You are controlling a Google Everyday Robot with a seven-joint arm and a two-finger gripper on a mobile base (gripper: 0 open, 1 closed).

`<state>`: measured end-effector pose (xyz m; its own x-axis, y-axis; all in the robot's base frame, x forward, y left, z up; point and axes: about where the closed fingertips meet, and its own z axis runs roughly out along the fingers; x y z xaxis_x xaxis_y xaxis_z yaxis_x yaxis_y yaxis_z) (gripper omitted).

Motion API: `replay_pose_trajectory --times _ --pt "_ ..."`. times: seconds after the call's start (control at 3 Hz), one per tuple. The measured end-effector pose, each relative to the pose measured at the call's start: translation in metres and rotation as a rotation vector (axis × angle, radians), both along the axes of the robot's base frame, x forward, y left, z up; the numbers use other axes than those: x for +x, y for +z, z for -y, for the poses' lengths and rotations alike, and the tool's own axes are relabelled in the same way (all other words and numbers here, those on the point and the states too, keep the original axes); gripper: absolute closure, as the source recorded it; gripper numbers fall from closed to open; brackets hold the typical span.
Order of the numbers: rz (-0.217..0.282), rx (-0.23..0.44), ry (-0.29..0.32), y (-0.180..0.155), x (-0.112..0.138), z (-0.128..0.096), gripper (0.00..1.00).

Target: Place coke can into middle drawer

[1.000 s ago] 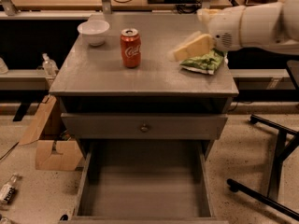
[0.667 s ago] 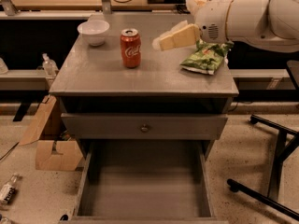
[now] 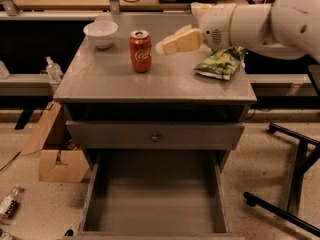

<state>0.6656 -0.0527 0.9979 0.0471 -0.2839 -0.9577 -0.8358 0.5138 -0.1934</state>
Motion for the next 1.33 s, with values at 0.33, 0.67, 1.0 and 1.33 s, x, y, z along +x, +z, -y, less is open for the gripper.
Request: replay_pose_trajectory --times 0.33,0.67,1.0,1.33 --pt "0.001 0.070 0.039 -0.019 0.039 -0.032 0.00" --pt "-0.017 0.102 0.055 -0.044 0.076 -0.061 0.00" --pt "-0.067 0.104 0.061 -0.072 0.099 -0.086 0.00" --pt "-0.120 0.133 0.061 -0.103 0.119 -0.104 0.17"
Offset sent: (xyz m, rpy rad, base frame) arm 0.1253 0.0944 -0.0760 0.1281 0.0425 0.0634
